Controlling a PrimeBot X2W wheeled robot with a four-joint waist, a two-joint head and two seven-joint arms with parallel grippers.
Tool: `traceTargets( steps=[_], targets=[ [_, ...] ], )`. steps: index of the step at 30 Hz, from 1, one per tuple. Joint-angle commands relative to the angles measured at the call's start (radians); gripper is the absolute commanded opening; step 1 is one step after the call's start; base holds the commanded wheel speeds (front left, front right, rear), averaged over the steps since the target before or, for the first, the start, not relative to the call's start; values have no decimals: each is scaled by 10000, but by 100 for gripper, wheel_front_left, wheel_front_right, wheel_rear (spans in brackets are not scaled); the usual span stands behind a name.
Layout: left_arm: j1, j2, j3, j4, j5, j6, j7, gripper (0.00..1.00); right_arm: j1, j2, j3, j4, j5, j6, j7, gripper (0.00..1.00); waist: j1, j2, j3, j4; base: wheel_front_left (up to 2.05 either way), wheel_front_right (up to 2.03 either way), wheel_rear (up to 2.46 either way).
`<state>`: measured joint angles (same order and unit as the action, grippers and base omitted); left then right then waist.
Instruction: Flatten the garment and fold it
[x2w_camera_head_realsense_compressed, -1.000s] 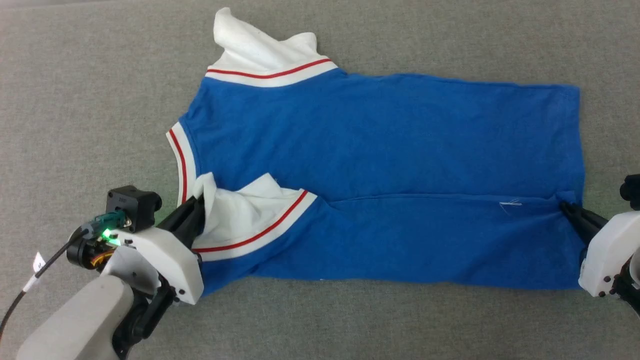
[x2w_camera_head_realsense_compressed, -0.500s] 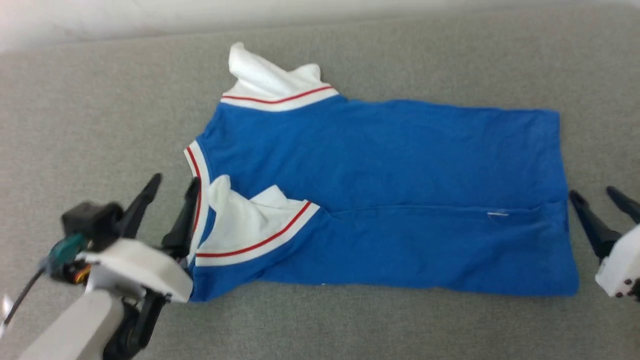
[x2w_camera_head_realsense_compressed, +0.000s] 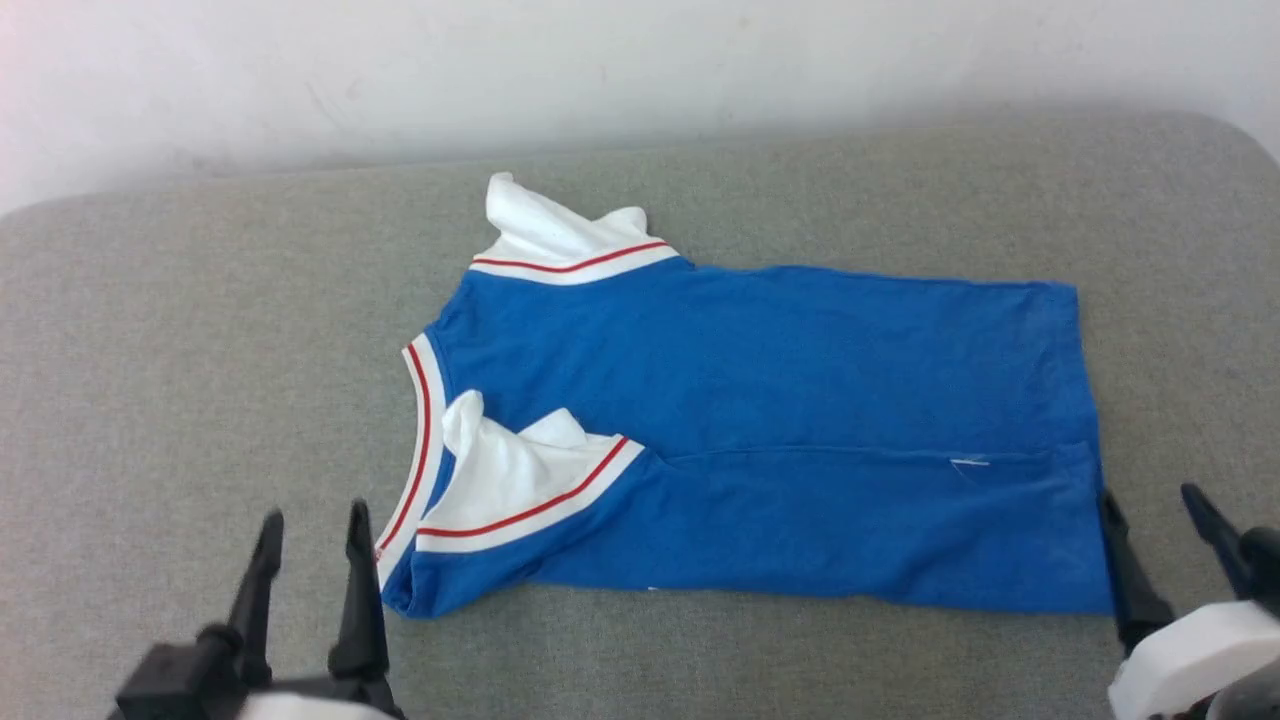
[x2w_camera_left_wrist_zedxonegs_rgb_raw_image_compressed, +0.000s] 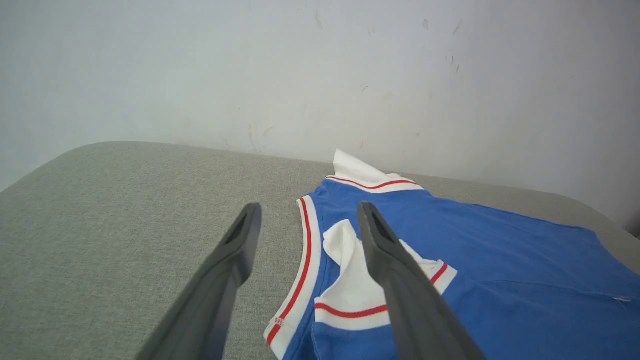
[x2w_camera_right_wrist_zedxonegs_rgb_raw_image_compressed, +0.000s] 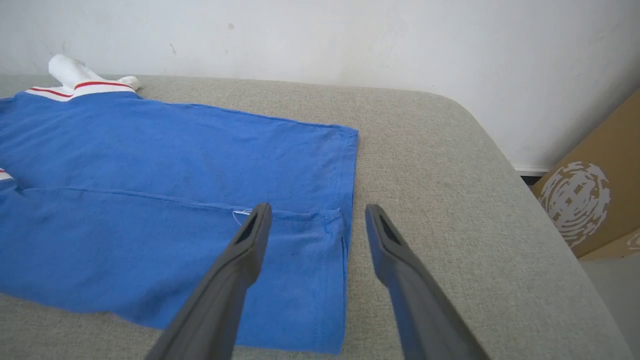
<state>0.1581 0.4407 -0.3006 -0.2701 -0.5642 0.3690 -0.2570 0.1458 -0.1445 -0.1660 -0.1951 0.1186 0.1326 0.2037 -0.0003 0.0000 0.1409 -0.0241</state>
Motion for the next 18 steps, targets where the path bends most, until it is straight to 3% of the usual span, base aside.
traceTargets(
  steps=[1, 7, 12, 18],
  targets=[
    [163, -99, 83, 57, 191, -104, -45, 100, 125, 133, -37, -68, -168, -19, -136, 100, 3, 0, -201, 47, 0, 0, 0],
    [682, -740, 357, 636, 880, -686, -46, 100, 416, 831, -330, -132, -625, -19, -885, 100, 3, 0, -454, 134, 0, 0, 0],
    [474, -547, 190, 1202, 1020, -963, 229, 100, 352, 924, -414, -166, -716, -19, -1020, 100, 3, 0, -448, 133, 0, 0, 0],
    [-375, -104, -309, 1500, 965, -1293, 1998, 100, 198, 938, -423, -217, -657, -19, -961, 100, 3, 0, -102, 123, 0, 0, 0]
  ],
)
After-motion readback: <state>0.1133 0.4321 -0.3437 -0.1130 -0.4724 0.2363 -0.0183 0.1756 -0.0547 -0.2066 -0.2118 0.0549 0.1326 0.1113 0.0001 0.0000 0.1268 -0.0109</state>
